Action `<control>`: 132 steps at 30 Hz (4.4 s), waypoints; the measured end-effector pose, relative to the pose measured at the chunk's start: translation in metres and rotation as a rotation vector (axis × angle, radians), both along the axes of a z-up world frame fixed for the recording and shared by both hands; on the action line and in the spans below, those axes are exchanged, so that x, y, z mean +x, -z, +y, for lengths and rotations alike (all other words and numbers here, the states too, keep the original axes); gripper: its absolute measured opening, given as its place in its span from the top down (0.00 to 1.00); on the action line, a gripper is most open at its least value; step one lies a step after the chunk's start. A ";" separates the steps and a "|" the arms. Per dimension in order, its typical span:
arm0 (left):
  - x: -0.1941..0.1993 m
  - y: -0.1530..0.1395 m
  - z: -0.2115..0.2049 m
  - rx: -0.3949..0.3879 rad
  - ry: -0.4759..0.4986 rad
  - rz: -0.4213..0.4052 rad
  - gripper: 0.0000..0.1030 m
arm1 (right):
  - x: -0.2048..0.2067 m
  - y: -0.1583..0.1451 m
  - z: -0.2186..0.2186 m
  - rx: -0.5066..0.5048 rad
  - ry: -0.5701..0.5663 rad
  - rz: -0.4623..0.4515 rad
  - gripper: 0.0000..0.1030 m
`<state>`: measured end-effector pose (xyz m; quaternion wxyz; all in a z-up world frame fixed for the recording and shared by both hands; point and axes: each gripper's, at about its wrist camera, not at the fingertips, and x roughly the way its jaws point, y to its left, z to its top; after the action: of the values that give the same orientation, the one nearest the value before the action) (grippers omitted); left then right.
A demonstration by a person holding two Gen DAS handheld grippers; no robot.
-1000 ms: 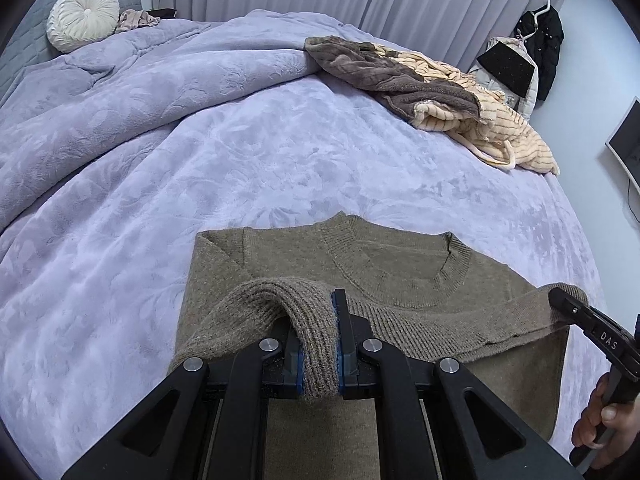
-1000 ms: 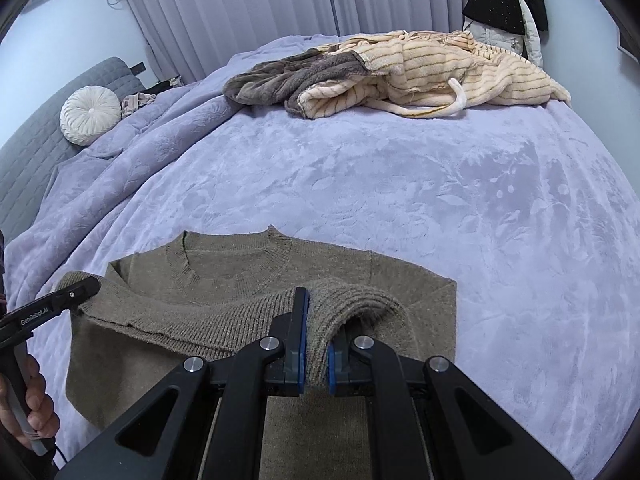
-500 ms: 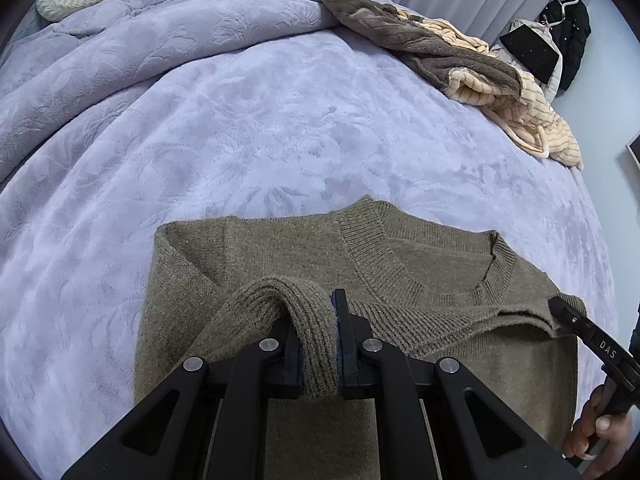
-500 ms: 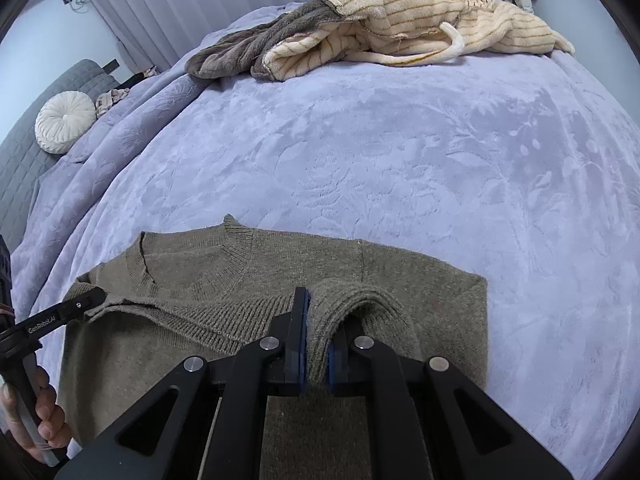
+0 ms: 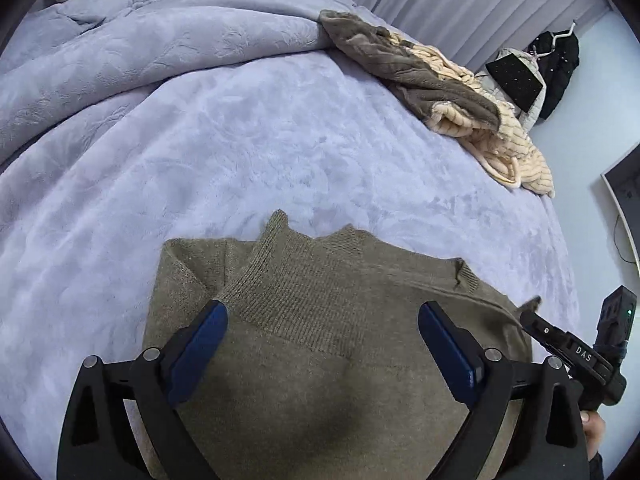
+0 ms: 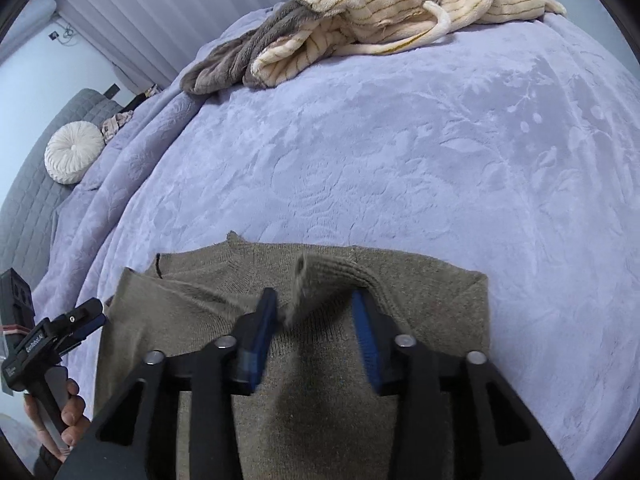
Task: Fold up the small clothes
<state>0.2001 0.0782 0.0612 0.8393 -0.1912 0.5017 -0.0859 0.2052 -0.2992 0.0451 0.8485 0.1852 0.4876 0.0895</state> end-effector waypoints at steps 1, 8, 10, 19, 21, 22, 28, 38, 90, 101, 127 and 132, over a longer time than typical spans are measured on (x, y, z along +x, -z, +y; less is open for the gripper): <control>-0.004 -0.005 0.002 -0.001 0.008 -0.015 0.06 | -0.007 -0.009 -0.006 -0.004 0.028 -0.037 0.33; -0.008 0.007 -0.031 0.104 0.112 -0.004 0.06 | -0.019 -0.027 0.034 -0.228 -0.102 -0.131 0.31; -0.001 0.016 -0.046 0.156 0.128 0.000 0.06 | -0.013 -0.018 0.063 -0.301 -0.198 -0.125 0.31; 0.027 0.054 -0.041 0.225 0.129 0.084 0.06 | 0.017 0.028 0.062 -0.367 -0.219 -0.018 0.31; 0.023 0.047 -0.042 0.244 0.132 0.083 0.06 | 0.018 0.026 0.054 -0.386 -0.180 0.000 0.31; 0.018 0.041 -0.043 0.252 0.124 0.077 0.06 | 0.015 0.022 0.051 -0.374 -0.165 0.008 0.31; -0.059 0.010 -0.051 0.210 0.148 -0.016 0.06 | -0.058 -0.015 0.076 -0.333 -0.211 -0.105 0.31; -0.113 0.030 -0.017 0.303 0.086 0.034 0.06 | -0.103 0.015 0.045 -0.352 -0.155 -0.012 0.30; -0.176 0.073 0.074 -0.362 0.004 0.013 0.01 | -0.182 -0.017 0.169 -0.370 -0.349 -0.061 0.25; -0.156 0.079 0.062 -0.395 -0.004 0.004 0.01 | -0.175 -0.008 0.178 -0.380 -0.363 -0.036 0.25; -0.170 0.072 0.041 -0.136 -0.056 -0.059 0.70 | -0.027 -0.007 0.310 -0.243 -0.463 0.153 0.25; -0.172 0.073 0.037 -0.102 -0.049 -0.075 0.70 | 0.013 0.017 0.345 -0.267 -0.406 0.243 0.25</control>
<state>0.0277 0.1149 -0.0116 0.8485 -0.2426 0.4599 -0.0981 0.2183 0.0461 0.0282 0.7653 -0.0203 0.6205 0.1700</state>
